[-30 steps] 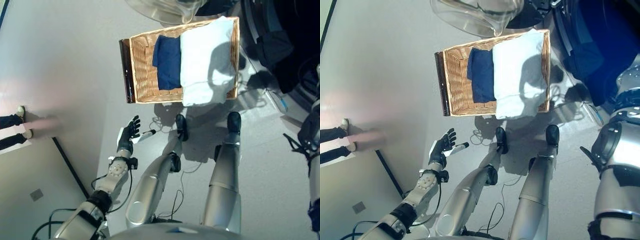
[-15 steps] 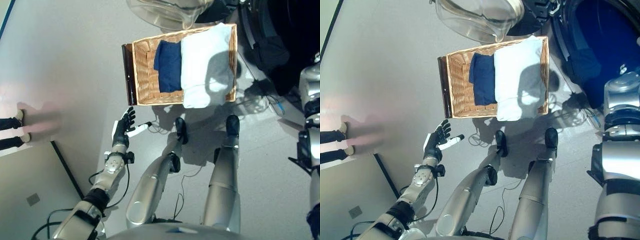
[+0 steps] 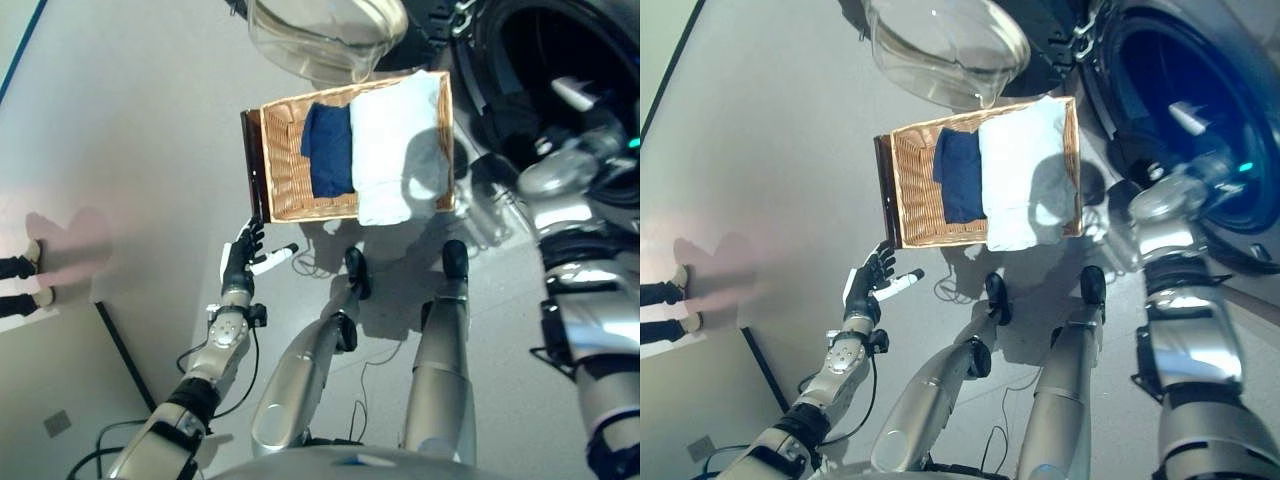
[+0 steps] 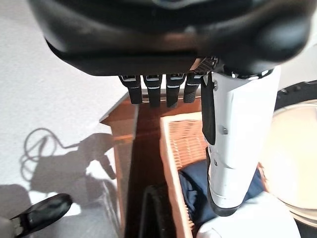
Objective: Pick up the clothes and place them into the washing machine
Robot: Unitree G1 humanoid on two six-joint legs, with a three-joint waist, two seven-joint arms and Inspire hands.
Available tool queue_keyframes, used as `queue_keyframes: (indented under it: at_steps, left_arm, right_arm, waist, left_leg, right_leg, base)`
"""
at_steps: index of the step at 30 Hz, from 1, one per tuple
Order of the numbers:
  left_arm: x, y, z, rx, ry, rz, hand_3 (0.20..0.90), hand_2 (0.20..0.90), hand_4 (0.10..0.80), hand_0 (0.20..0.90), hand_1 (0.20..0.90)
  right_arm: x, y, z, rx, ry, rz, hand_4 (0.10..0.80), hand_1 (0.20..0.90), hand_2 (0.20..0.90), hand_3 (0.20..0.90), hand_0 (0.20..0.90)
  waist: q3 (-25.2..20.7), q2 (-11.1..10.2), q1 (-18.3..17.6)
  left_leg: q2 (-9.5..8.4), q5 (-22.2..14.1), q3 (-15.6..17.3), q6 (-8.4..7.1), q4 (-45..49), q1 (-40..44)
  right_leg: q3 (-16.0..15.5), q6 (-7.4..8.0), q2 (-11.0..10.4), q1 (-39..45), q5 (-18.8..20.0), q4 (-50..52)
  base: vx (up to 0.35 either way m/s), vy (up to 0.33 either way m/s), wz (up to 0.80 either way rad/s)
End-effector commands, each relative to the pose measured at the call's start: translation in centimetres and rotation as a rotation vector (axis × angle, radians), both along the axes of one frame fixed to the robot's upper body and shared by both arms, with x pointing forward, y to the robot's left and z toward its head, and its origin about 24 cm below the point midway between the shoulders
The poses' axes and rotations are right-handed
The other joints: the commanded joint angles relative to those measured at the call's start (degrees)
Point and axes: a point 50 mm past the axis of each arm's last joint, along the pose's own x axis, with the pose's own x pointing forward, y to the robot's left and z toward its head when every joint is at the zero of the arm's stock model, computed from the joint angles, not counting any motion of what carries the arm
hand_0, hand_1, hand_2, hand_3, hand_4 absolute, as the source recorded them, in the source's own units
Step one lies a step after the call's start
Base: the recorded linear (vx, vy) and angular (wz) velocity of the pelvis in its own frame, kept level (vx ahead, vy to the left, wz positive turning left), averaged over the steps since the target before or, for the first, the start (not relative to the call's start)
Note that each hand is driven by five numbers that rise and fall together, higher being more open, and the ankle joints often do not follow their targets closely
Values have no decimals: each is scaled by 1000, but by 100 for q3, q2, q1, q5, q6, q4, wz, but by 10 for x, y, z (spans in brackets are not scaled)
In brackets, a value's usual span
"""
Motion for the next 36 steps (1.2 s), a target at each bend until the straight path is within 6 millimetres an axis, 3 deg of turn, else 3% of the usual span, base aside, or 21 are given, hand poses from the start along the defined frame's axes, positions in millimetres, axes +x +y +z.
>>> queue_keyframes:
  at_steps: [1, 3, 5, 7, 10, 15, 16, 22, 32, 36]
  left_arm:
    - [-17, 18, -12, 30, 14, 85, 900, 900, 800, 900, 900]
    - [-18, 19, -12, 29, 14, 87, 900, 900, 800, 900, 900]
    - [-21, 21, -15, 30, 26, 96, 900, 900, 800, 900, 900]
    - [-21, 21, -15, 33, 27, 94, 900, 900, 800, 900, 900]
    - [-24, 23, -16, 34, 32, 87, 900, 900, 800, 900, 900]
    - [-26, 22, -18, 23, 40, 75, 900, 900, 800, 900, 900]
    - [-27, 22, -18, 16, 43, 70, 900, 900, 800, 900, 900]
    - [-29, 15, -22, -20, 61, 30, 900, 900, 800, 900, 900]
    - [-30, 7, -25, -53, 82, -3, 900, 900, 800, 900, 900]
    - [-29, 3, -23, -71, 71, -19, 900, 900, 800, 900, 900]
  right_arm:
    - [-7, 13, 3, -35, -124, 154, 800, 900, 900, 900, 900]
    - [-7, 14, -3, -11, -114, 176, 800, 900, 900, 900, 900]
    - [-7, 24, -23, 117, -106, 292, 800, 900, 900, 900, 900]
    - [-8, 24, -27, 147, -111, 306, 800, 900, 900, 900, 900]
    - [-10, 30, -51, 373, -133, 428, 800, 900, 900, 900, 900]
    - [-13, 32, -71, 603, -198, 521, 800, 900, 900, 900, 900]
    - [-13, 33, -79, 755, -265, 571, 800, 900, 900, 900, 900]
    - [-13, 24, -104, 1107, -432, 560, 800, 900, 900, 900, 900]
    - [-16, 20, -127, 1322, -546, 483, 800, 900, 900, 900, 900]
    - [-15, 15, -126, 1369, -604, 448, 800, 900, 900, 900, 900]
  waist:
    - [-502, 306, -29]
    - [-508, 306, -29]
    - [-499, 304, -58]
    - [-495, 303, -64]
    - [-465, 302, -87]
    - [-433, 301, -110]
    - [-423, 321, -114]
    - [-426, 438, -70]
    - [-416, 583, -8]
    - [-398, 626, 11]
  left_leg:
    - [224, -677, 200, -607, 832, -355]
    - [217, -675, 198, -605, 811, -342]
    - [224, -667, 217, -606, 804, -335]
    - [222, -663, 217, -608, 793, -328]
    - [222, -657, 225, -613, 789, -325]
    - [212, -659, 235, -615, 783, -316]
    - [211, -662, 243, -622, 777, -314]
    - [193, -669, 237, -648, 766, -308]
    - [154, -645, 230, -659, 721, -290]
    - [156, -641, 236, -658, 727, -312]
  right_leg:
    - [-138, -429, 173, 90, 63, -262]
    - [-134, -429, 176, 105, 58, -276]
    - [-138, -433, 182, 107, 62, -278]
    - [-142, -433, 182, 114, 60, -288]
    - [-149, -438, 193, 124, 51, -300]
    - [-150, -439, 198, 118, 44, -296]
    - [-140, -444, 199, 106, 36, -294]
    - [-119, -447, 181, 116, -1, -285]
    - [-111, -450, 165, 102, -27, -276]
    - [-107, -452, 168, 73, -34, -238]
  base:
    - [8, 4, -4]
    - [0, 0, 0]
    - [0, 0, 0]
    - [0, 0, 0]
    - [0, 0, 0]
    - [0, 0, 0]
    - [0, 0, 0]
    - [0, 0, 0]
    - [0, 0, 0]
    - [0, 0, 0]
